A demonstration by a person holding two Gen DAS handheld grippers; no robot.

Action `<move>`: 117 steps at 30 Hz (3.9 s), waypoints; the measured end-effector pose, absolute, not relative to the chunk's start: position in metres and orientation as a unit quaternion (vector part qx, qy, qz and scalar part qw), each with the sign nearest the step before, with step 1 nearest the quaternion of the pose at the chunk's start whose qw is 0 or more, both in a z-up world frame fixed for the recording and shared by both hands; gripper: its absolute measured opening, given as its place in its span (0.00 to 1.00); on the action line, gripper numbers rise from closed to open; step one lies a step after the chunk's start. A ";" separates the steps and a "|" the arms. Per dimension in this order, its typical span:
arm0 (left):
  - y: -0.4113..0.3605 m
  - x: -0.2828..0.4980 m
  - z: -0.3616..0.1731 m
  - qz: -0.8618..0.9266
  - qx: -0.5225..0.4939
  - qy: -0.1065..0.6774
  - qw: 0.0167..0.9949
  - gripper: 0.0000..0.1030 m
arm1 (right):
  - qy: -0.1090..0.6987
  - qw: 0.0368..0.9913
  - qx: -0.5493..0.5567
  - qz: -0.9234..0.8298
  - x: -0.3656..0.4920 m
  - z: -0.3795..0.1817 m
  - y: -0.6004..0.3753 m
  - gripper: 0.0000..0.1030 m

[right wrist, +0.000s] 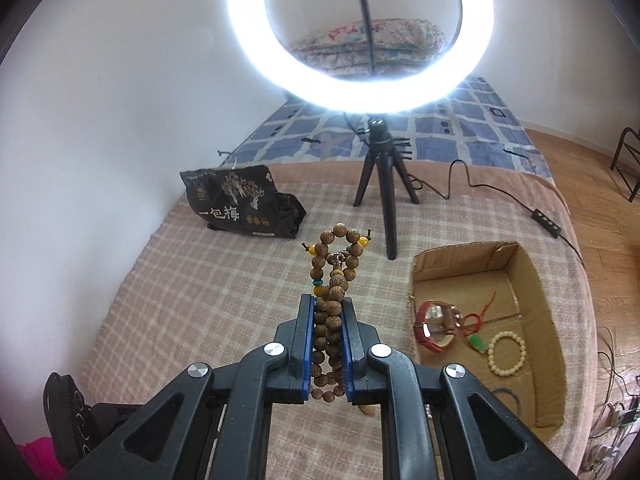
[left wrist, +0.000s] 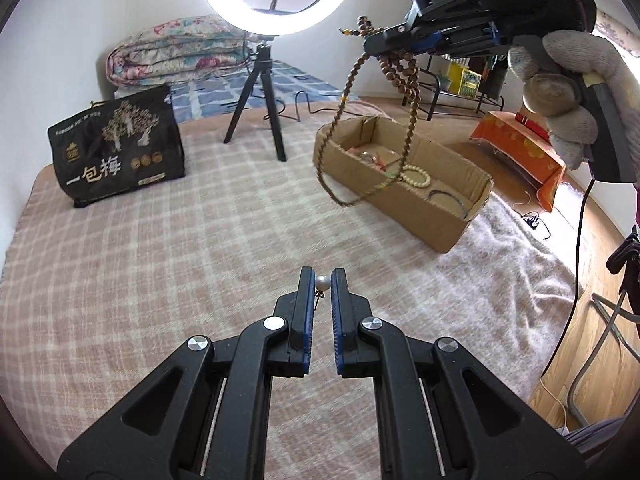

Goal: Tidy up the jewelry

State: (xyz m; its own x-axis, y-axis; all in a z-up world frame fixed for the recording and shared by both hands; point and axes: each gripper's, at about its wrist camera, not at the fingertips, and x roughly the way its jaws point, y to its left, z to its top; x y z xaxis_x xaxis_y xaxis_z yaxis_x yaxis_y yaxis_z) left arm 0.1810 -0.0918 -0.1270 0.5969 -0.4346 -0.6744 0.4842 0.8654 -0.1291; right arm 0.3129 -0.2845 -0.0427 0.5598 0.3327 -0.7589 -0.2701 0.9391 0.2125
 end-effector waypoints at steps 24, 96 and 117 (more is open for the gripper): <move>-0.185 0.209 -0.101 -0.308 0.062 0.350 0.882 0.06 | 0.400 0.906 0.055 0.127 0.319 -0.016 -0.372 0.04; -0.203 0.213 -0.037 -0.275 0.070 0.318 0.905 0.74 | 0.397 0.918 0.010 -0.003 0.259 -0.030 -0.387 1.00; -0.145 0.142 -0.011 -0.241 0.046 0.286 0.926 0.88 | 0.329 0.942 0.013 -0.060 0.154 -0.008 -0.353 1.00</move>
